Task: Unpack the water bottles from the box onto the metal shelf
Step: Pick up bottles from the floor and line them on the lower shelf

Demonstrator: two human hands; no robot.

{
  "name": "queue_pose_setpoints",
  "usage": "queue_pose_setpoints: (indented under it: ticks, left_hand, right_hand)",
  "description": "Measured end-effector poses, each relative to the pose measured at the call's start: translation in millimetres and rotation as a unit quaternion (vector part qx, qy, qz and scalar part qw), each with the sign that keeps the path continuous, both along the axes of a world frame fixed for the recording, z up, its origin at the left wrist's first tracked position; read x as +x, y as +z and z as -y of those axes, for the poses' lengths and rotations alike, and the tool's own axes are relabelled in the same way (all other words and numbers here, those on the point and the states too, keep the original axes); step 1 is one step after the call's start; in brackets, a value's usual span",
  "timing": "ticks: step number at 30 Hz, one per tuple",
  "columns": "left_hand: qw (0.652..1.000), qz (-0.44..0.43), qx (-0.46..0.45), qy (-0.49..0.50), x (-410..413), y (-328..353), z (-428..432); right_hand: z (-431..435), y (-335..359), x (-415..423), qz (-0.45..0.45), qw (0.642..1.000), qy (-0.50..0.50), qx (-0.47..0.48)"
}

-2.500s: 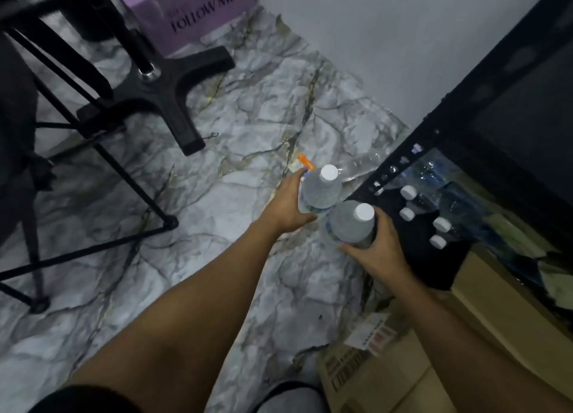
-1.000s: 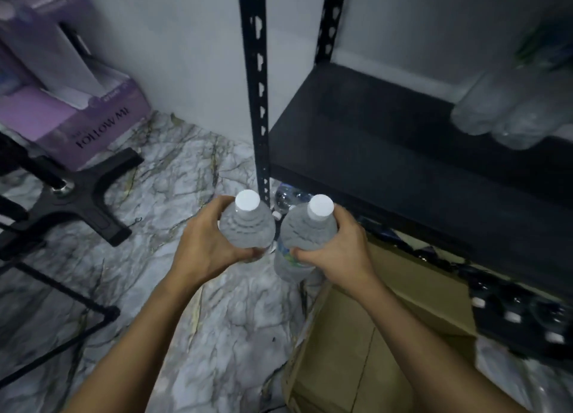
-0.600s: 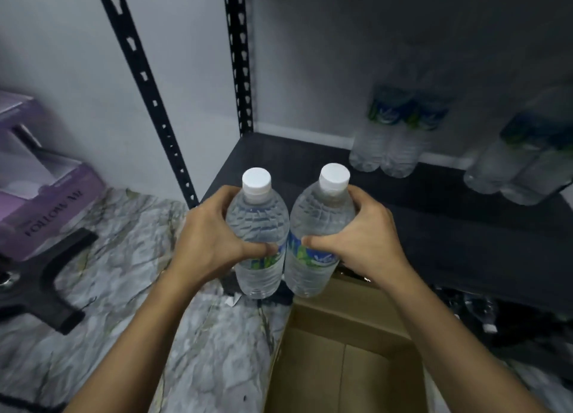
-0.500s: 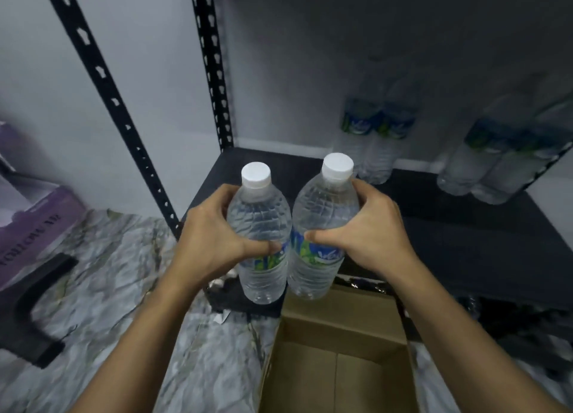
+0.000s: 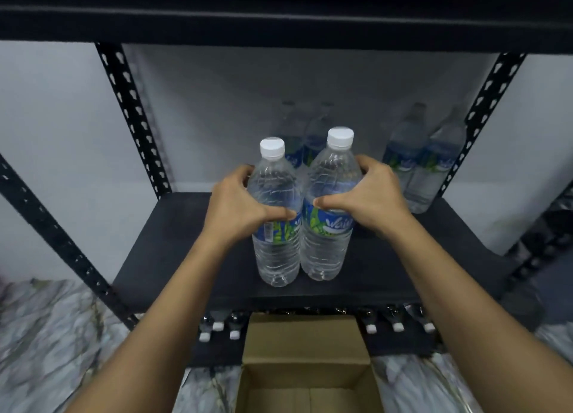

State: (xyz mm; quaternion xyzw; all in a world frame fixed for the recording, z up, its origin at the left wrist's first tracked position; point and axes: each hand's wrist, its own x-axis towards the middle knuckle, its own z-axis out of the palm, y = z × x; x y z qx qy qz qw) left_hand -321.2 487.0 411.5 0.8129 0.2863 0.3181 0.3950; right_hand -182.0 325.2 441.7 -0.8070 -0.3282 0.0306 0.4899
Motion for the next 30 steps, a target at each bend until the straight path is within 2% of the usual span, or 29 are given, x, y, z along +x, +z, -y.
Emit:
queue_pose_setpoints:
  ticks: [9,17,23,26,30]
  left_hand:
    - [0.999,-0.032,-0.004,0.009,39.9,-20.9,-8.9]
    - [0.999,-0.04,-0.022,-0.01,47.2,-23.8,-14.9]
    - [0.998,-0.046,-0.012,-0.04,44.1,-38.4,-18.5]
    - [0.995,0.008,-0.063,-0.079,38.0,-58.6,-12.8]
    - [0.985,0.03,-0.145,-0.093,23.7,-122.6,-1.3]
  right_hand:
    - [-13.5,-29.5,36.0,-0.06,0.998,-0.016,-0.008]
    - [-18.2,-46.8,43.7,-0.052,0.999,0.002,-0.01]
    - [-16.2,-61.3,44.1,-0.038,0.998,0.046,0.034]
    - [-11.3,-84.6,44.5,-0.033,0.995,0.055,0.072]
    - [4.8,-140.3,36.6,-0.124,0.986,0.063,0.094]
